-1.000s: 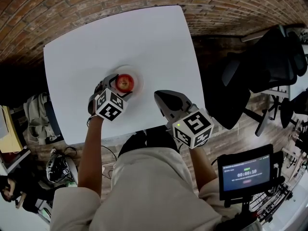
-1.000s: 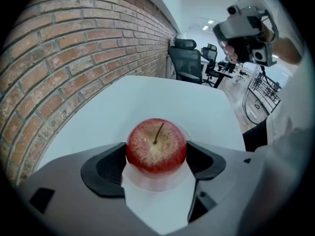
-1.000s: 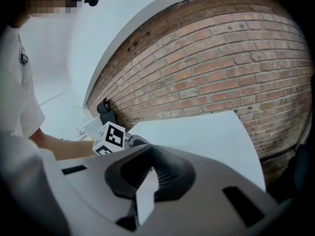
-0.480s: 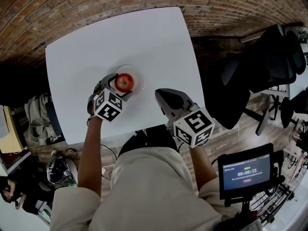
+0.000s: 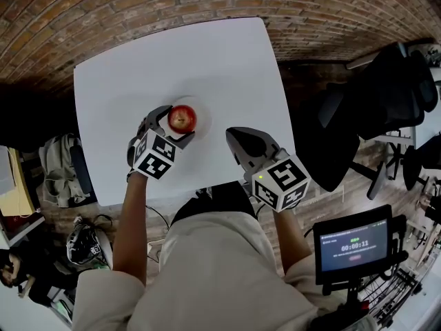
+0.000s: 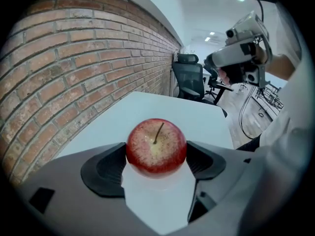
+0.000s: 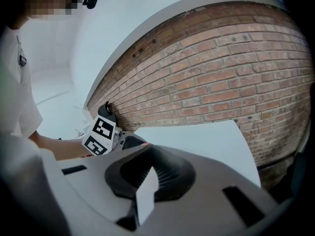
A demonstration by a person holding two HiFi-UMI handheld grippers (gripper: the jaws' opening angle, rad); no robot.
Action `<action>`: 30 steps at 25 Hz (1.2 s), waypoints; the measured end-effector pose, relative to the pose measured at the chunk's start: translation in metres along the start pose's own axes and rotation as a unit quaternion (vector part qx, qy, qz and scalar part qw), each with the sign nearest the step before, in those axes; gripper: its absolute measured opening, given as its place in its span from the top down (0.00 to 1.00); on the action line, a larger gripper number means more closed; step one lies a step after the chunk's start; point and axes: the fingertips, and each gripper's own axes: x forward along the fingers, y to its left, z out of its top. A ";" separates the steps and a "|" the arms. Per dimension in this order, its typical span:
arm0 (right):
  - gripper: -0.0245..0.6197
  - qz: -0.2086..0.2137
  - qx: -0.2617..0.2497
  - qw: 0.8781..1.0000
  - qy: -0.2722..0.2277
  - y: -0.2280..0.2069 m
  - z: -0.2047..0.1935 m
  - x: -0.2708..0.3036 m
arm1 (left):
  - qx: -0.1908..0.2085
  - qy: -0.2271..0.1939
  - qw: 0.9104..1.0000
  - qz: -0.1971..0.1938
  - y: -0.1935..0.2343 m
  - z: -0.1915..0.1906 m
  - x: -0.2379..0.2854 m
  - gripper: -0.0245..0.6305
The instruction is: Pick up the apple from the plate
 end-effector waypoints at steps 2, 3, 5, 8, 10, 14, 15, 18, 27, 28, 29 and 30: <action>0.96 0.001 -0.004 1.000 -0.003 0.001 0.005 0.001 | 0.006 -0.001 1.000 0.007 0.002 0.003 -0.006 0.37; 0.96 0.002 -0.006 1.000 -0.005 0.002 0.007 0.001 | 0.008 -0.001 1.000 0.011 0.002 0.004 -0.008 0.37; 0.96 0.003 -0.010 1.000 -0.008 0.005 0.012 0.002 | 0.008 -0.006 1.000 0.017 0.003 0.007 -0.014 0.37; 0.96 0.006 -0.017 1.000 -0.013 0.011 0.019 0.002 | 0.006 -0.015 1.000 0.026 0.005 0.011 -0.024 0.37; 0.96 0.007 -0.022 1.000 -0.017 0.016 0.024 0.001 | 0.006 -0.020 0.999 0.031 0.005 0.013 -0.031 0.37; 0.96 0.012 -0.032 0.999 -0.025 0.024 0.034 -0.002 | 0.003 -0.032 0.999 0.042 0.005 0.017 -0.046 0.37; 0.96 0.013 -0.034 0.999 -0.026 0.026 0.036 -0.003 | 0.002 -0.035 0.998 0.044 0.005 0.019 -0.049 0.37; 0.96 0.015 -0.040 0.999 -0.029 0.032 0.041 -0.004 | -0.002 -0.041 0.998 0.052 0.004 0.019 -0.060 0.37; 0.96 0.022 -0.058 0.997 -0.042 0.049 0.055 -0.013 | -0.017 -0.070 0.994 0.078 0.001 0.028 -0.097 0.37; 0.96 0.023 -0.060 0.997 -0.044 0.050 0.058 -0.014 | -0.018 -0.074 0.994 0.081 0.001 0.029 -0.101 0.37; 0.96 0.023 -0.063 0.997 -0.046 0.052 0.060 -0.015 | -0.018 -0.078 0.993 0.084 0.001 0.031 -0.105 0.37; 0.96 0.023 -0.064 0.997 -0.048 0.053 0.061 -0.015 | -0.019 -0.082 0.993 0.086 0.000 0.033 -0.108 0.37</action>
